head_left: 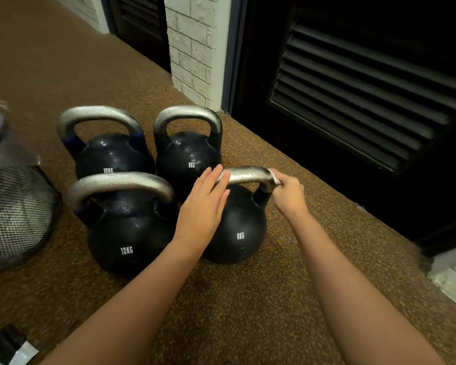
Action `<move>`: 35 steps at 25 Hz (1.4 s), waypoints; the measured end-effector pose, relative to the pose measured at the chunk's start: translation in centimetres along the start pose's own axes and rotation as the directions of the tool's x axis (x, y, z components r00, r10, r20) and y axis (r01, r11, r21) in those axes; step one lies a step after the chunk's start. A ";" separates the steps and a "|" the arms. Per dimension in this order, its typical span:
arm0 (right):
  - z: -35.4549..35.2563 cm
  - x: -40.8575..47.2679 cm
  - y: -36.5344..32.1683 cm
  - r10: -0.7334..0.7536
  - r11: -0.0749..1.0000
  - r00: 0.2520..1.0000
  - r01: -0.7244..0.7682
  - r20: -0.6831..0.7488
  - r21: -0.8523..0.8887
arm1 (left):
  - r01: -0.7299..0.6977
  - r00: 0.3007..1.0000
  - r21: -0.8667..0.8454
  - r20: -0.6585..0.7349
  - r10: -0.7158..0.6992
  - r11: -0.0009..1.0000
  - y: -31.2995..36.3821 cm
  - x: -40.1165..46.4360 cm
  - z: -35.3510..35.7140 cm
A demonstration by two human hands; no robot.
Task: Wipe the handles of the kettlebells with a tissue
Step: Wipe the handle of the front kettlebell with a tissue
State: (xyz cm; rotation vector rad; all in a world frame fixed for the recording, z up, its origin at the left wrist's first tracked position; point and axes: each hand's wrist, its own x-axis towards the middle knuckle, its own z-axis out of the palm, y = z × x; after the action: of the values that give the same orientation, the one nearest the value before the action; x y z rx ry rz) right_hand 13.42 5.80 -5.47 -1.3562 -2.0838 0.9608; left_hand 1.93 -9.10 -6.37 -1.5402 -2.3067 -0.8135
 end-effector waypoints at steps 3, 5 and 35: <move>-0.5 -0.6 -0.9 -0.219 0.976 0.976 0.219 -0.007 -0.003 | 0.003 1.000 -0.034 0.008 -0.003 0.999 0.0 -0.1 0.0; -0.1 -1.9 -0.8 -0.295 0.954 0.952 0.298 -0.084 0.024 | -0.003 1.000 -0.050 0.006 0.003 0.999 -0.1 -0.1 -0.1; -2.0 -0.9 -0.7 -0.213 0.976 0.977 0.213 -0.007 -0.055 | 0.017 0.999 -0.095 0.029 -0.015 0.995 0.0 -0.2 -0.2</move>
State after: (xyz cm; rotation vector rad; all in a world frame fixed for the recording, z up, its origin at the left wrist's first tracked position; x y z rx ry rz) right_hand 14.76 5.37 -3.64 -1.1319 -2.2065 0.8084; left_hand 2.03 -9.33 -6.30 -1.5835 -2.3343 -0.9243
